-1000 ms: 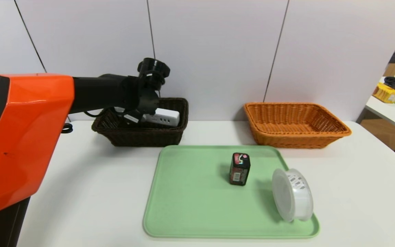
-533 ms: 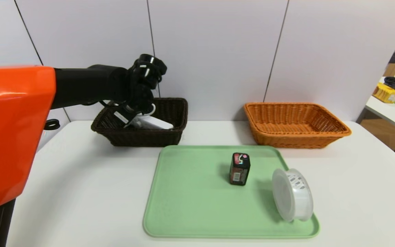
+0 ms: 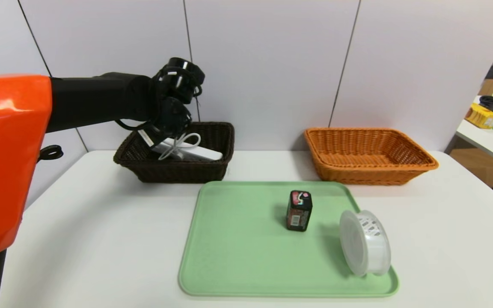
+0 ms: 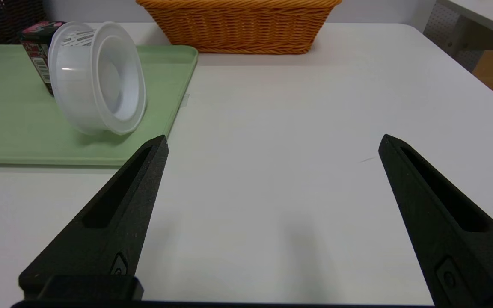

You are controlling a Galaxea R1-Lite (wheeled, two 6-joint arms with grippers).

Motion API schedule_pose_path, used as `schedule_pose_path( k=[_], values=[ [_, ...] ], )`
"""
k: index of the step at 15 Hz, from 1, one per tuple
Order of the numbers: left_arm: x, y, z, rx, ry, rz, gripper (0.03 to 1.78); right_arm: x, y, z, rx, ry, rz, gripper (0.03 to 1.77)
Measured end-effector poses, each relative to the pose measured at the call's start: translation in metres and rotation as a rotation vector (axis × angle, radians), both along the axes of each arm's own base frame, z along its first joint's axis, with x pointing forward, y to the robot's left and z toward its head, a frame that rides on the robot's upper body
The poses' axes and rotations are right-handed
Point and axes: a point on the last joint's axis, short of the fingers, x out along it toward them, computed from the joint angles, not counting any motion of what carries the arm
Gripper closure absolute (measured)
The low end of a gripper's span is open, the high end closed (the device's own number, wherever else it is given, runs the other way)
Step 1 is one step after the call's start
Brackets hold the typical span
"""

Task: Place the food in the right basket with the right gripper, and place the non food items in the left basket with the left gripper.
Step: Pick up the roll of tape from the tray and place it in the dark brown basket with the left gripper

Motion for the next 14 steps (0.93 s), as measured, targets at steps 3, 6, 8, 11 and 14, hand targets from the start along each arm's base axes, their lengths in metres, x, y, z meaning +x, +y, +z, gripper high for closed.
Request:
schedule_pose_path(
  k=[3,6,8,11,14],
  values=[
    [-0.011,0.005,0.018,0.055,-0.003,-0.039,0.13,0.0,0.0,0.0,0.0,0.0,0.0,0.1],
    [-0.031,0.014,0.042,0.159,0.014,-0.115,0.12,0.0,0.0,0.0,0.0,0.0,0.0,0.1],
    [-0.047,0.021,0.052,0.228,0.047,-0.193,0.12,0.0,0.0,0.0,0.0,0.0,0.0,0.1],
    [-0.074,0.023,0.061,0.319,0.088,-0.332,0.12,0.0,0.0,0.0,0.0,0.0,0.0,0.1],
    [-0.103,0.016,0.066,0.37,0.105,-0.48,0.12,0.0,0.0,0.0,0.0,0.0,0.0,0.1]
  ],
)
